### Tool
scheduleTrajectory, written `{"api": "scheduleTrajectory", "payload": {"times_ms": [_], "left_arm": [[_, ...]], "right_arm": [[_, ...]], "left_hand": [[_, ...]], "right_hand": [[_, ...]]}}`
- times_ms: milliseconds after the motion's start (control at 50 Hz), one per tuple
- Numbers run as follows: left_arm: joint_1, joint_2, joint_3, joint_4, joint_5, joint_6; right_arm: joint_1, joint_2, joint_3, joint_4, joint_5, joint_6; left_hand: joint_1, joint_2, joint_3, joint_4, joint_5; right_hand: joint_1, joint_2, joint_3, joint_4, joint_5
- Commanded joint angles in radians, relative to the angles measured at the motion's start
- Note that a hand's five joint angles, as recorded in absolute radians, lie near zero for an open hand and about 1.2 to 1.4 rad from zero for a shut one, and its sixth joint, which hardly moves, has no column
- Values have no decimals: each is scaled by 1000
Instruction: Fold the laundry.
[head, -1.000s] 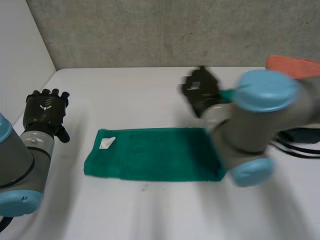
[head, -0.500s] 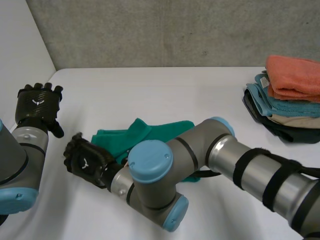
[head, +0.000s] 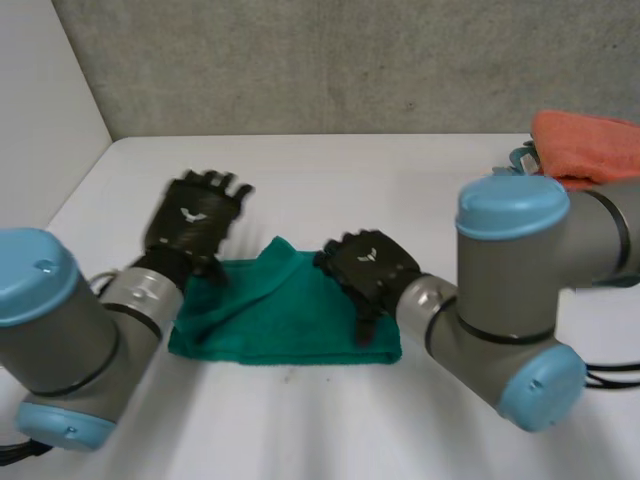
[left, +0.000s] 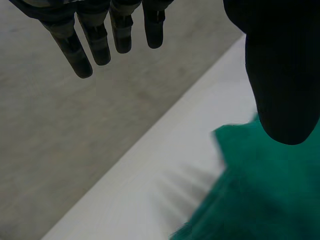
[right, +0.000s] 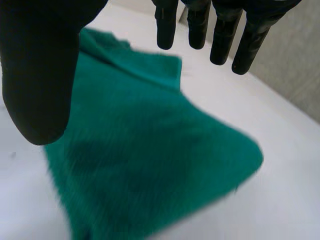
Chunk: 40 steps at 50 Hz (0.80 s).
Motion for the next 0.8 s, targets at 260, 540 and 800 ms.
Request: {"api": "scheduleTrajectory", "payload": {"times_ms": [260, 540, 800], "left_arm": [[-8, -321, 232, -78, -123, 100], [23, -327, 233, -77, -360, 186], [-49, -262, 193, -74, -353, 184]], "right_arm": [[4, -24, 215, -180, 70, -59], [10, 25, 218, -254, 168, -155], [2, 28, 221, -243, 162, -129]], "left_hand": [[48, 40, 31, 38, 20], [28, 19, 10, 18, 0], [28, 19, 10, 18, 0]], "right_hand": [[221, 198, 210, 188, 186], [473, 450, 462, 440, 438], [532, 509, 521, 499, 497]]}}
